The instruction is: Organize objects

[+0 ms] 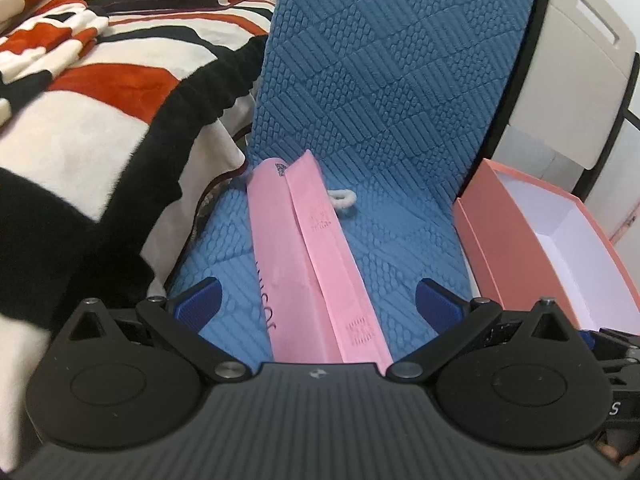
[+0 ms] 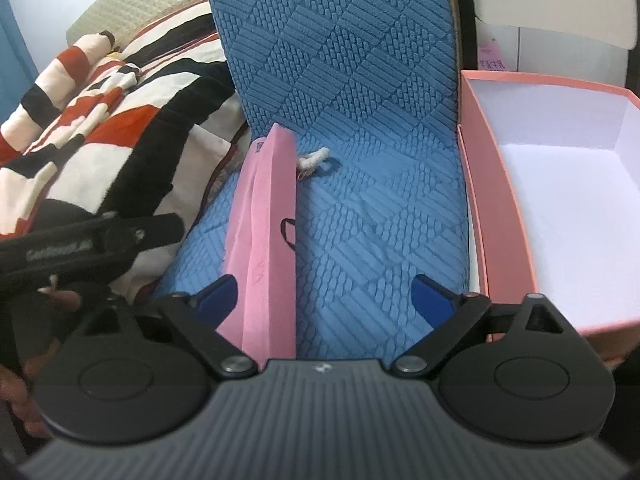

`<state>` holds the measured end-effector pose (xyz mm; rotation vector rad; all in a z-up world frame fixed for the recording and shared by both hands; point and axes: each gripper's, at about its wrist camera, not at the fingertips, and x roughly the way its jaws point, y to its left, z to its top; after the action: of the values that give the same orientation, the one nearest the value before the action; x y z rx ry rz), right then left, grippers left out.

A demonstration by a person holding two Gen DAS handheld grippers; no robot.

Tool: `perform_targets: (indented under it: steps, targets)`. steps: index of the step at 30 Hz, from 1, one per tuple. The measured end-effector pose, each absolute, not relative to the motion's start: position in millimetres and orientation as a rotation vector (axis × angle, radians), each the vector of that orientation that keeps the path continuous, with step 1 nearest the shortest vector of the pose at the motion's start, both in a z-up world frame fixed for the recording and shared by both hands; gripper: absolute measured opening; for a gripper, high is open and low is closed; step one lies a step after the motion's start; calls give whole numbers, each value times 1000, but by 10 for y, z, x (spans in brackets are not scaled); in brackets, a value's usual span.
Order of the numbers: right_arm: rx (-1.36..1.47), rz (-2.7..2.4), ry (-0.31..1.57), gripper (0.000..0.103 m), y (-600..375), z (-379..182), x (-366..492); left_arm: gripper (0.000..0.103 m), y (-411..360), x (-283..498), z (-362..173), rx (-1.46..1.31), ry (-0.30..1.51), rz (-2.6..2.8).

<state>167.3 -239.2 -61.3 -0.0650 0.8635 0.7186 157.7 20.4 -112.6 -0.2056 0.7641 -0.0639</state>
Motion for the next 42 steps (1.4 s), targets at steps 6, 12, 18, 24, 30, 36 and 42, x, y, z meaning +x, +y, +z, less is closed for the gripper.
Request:
perform_targets:
  steps: [6,12,18,24,30,36,42]
  targets:
    - [-68,745,875,71,-2296,-750,1778,103,241,1784,-1276,-203,734,-49]
    - [-75,789,864,67,-2223,-861,1786,103,273,1997,-1338,-222,696,-75]
    - [-83,815,827,67,-2124,-945,1845,103,305,2134,-1457,-290,729,-106]
    - [-77,848,836,67,-2012,-1002,1889,90,313,2221,-1547,-318,756,-130]
    - [-58,879,856,67,-1866,-1066,2006,70,388,2275,-1627,-374,769,-150]
    - [-13,928,870,64,-1760,-1108,2105,40,512,2366,-1735,-497,796,-177]
    - [18,970,911,55,-1633,-1169,2172,40,512,2438,-1788,-517,814,-191]
